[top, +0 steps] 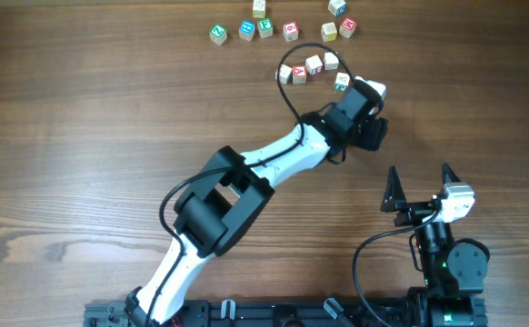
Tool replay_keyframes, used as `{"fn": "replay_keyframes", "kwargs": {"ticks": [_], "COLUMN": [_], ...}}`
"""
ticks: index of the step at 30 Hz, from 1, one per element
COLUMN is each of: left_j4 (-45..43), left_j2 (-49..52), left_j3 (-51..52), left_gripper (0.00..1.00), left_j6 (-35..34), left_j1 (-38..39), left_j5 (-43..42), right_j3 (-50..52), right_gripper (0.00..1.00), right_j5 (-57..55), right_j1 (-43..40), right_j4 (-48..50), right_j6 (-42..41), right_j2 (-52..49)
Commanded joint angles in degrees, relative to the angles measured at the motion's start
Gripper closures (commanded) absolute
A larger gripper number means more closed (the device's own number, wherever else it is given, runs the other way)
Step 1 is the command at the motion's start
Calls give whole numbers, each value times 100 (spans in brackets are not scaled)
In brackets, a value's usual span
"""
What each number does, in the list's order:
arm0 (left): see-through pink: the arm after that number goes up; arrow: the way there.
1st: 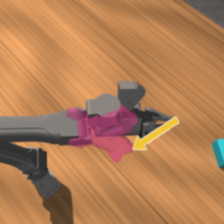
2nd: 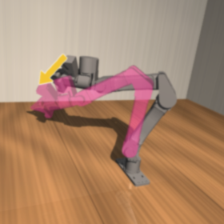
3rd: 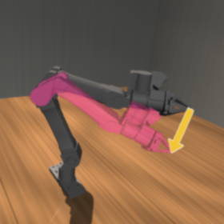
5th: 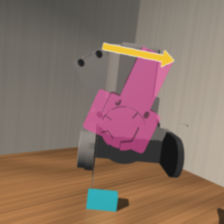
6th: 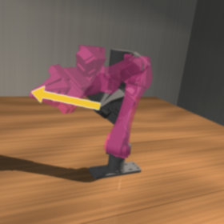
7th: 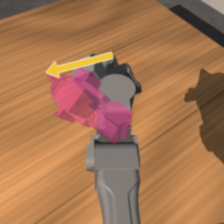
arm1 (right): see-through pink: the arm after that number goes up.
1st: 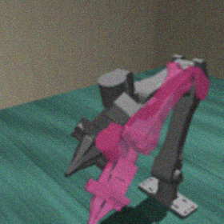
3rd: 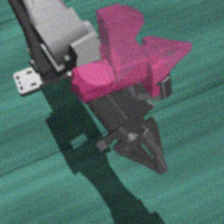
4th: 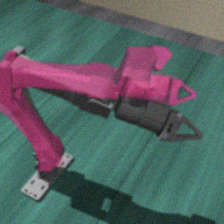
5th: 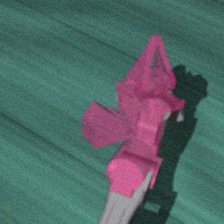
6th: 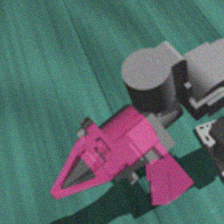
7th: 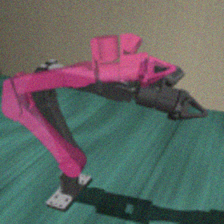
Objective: Form a circle
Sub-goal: 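Carry the red-letter block right and place it on the table, then reach the left gripper back to the cluster and grasp the '6' block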
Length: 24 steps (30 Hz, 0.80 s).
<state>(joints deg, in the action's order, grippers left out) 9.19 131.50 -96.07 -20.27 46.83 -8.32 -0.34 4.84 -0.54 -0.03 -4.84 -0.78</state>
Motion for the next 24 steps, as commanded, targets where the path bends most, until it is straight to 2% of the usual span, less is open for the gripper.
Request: {"fn": "replay_keyframes", "kwargs": {"ticks": [1,6,8,10,13,15,16,20,24], "left_j4": [96,1585,2260,2549,2435,2194,1985,1720,1718], "left_j2": [-901,-2177,-2632,-2874,-2852,-2715,-2579,-2280,-2304], "left_j3": [-264,-262,-262,-262,-262,-262,-262,-262,-267], "left_gripper": [34,29,27,25,16,2,0,0,0], "left_j6": [9,52,48,52,275,774,964,957,787], "left_j1": [-549,-1475,-1904,-2205,-2347,-2302,-2240,-2103,-2094], "left_j5": [87,457,326,4,-105,-105,-103,-76,-83], "right_j3": [4,4,4,4,4,4,4,4,4], "right_gripper": [0,0,0,0,0,0,1,0,0], "right_j5": [-37,-37,-37,-37,-35,-31,-11,-42,7], "right_j1": [24,24,24,24,24,24,26,24,26], "right_j4": [17,17,17,17,103,15,17,17,17], "right_j6": [22,22,22,24,24,13,2,-186,-1392], "right_j2": [35,35,35,35,35,35,28,9,-50]}}
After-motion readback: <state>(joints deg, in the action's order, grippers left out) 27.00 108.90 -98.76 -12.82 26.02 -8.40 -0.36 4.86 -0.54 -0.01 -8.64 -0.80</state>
